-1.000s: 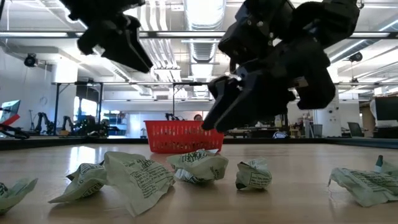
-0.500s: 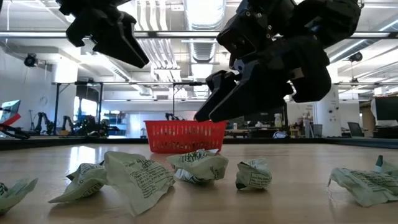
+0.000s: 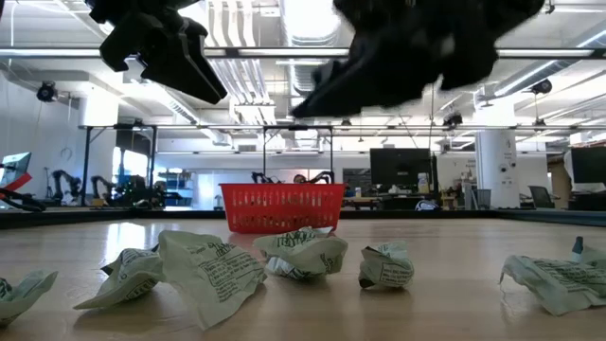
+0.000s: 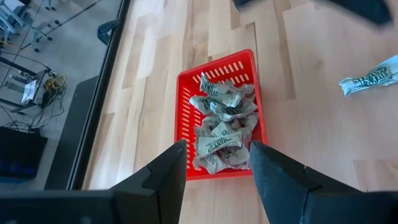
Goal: Pick and place items into bin
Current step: Put the stevia packet into the red bin
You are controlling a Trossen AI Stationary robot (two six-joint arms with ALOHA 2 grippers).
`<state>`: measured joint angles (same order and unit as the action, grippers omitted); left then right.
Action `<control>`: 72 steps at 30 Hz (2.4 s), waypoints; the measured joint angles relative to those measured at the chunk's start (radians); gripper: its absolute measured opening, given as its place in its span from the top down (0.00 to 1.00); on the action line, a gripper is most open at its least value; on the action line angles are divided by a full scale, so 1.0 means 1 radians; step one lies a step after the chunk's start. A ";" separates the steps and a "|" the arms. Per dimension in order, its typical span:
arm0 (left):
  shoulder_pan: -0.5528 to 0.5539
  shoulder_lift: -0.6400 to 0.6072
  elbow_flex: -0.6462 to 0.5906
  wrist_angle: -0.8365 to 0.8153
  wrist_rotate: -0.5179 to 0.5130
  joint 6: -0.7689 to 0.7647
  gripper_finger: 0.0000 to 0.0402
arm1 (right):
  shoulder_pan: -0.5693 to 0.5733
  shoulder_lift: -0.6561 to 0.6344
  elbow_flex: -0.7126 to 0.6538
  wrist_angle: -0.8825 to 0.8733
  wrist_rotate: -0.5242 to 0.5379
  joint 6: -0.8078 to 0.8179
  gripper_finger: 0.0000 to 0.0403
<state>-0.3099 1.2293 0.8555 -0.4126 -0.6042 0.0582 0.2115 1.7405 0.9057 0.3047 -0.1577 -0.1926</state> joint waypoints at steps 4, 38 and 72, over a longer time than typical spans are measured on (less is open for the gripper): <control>0.000 0.000 0.000 -0.003 0.000 0.000 0.60 | 0.000 -0.151 0.025 -0.190 0.001 -0.014 0.57; -0.031 -0.026 -0.001 -0.049 0.000 -0.002 0.60 | 0.017 0.200 0.265 -0.392 -0.007 -0.027 0.61; -0.032 -0.027 -0.001 -0.048 0.000 -0.002 0.60 | 0.014 0.289 0.332 -0.543 0.138 -0.047 0.97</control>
<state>-0.3424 1.2018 0.8547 -0.4606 -0.6044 0.0559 0.2260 2.0295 1.2382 -0.2380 -0.0200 -0.2398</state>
